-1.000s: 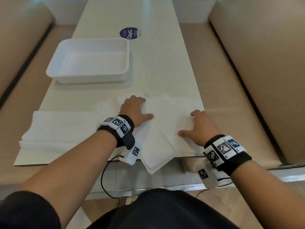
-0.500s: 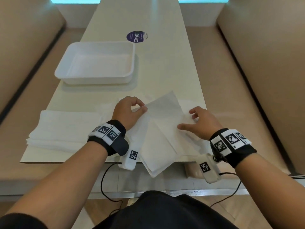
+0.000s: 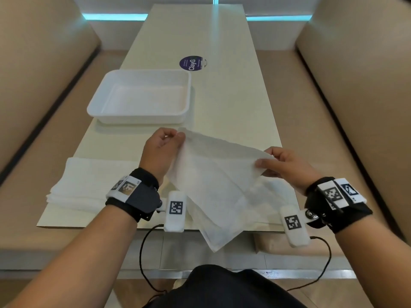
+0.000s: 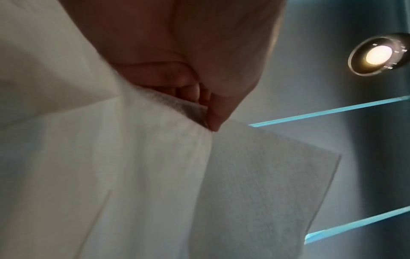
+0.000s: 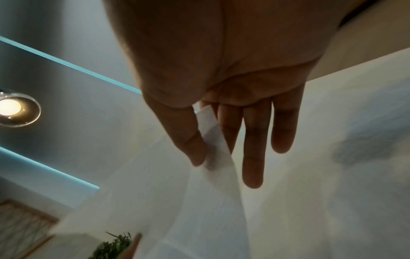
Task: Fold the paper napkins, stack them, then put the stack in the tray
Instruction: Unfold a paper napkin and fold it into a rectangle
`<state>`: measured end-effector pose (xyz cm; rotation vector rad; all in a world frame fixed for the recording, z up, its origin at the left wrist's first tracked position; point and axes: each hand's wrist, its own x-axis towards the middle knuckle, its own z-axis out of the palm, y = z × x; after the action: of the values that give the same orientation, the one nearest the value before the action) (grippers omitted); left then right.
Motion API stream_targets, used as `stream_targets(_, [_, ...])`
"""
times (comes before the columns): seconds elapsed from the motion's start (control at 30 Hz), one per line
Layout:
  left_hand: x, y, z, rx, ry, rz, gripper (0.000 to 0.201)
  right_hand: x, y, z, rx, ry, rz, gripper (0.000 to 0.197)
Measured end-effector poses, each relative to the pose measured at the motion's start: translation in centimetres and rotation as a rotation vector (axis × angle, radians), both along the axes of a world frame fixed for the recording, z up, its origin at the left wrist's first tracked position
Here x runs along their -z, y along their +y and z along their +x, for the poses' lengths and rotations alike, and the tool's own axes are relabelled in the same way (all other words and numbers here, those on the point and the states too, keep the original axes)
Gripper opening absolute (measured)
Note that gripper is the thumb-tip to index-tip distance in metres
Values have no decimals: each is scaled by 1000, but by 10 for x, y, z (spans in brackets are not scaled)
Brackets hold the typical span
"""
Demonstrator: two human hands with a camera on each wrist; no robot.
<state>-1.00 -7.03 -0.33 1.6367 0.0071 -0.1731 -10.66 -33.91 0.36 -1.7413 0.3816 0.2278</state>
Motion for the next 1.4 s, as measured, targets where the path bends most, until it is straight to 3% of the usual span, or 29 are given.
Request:
stream_targets(0.13, [19,3,-6,-31,99,48,10,2,6,11,242,-61,166,8])
stream_targets(0.2, [26,3,-10,-30,142,27,11,6,9,15,242,-12,250,35])
stream_targets(0.27, [30,4,-12,-45,176,22,10,10,15,13,149,102,186,56])
stream_targets(0.33, [33,5,-14,-42,204,22,10,15,21,8,101,128,64,63])
stream_targets(0.43, [34,10,-15,-26,207,50,14,22,25,6,222,33,-21,70])
stream_targets(0.5, [35,16,-17,-4,194,66,25,22,24,6,258,-34,-54,65])
stream_targets(0.63, [35,27,-18,135,99,55,47,17,25,4,92,-146,-136,38])
stream_targets(0.83, [26,34,-22,273,-34,161,29,12,24,-1,90,-170,-270,27])
stream_targets(1.03, [19,37,-22,215,-158,307,6,10,25,-4,129,-226,-367,9])
stream_targets(1.17, [8,45,-26,234,-310,466,5,6,20,-12,53,-249,-421,9])
stream_targets(1.33, [-5,48,-34,349,-121,112,8,-12,18,-23,-124,-168,-238,13])
stream_targets(1.4, [-4,43,-36,325,-100,98,9,-12,19,-21,-108,-171,-219,12])
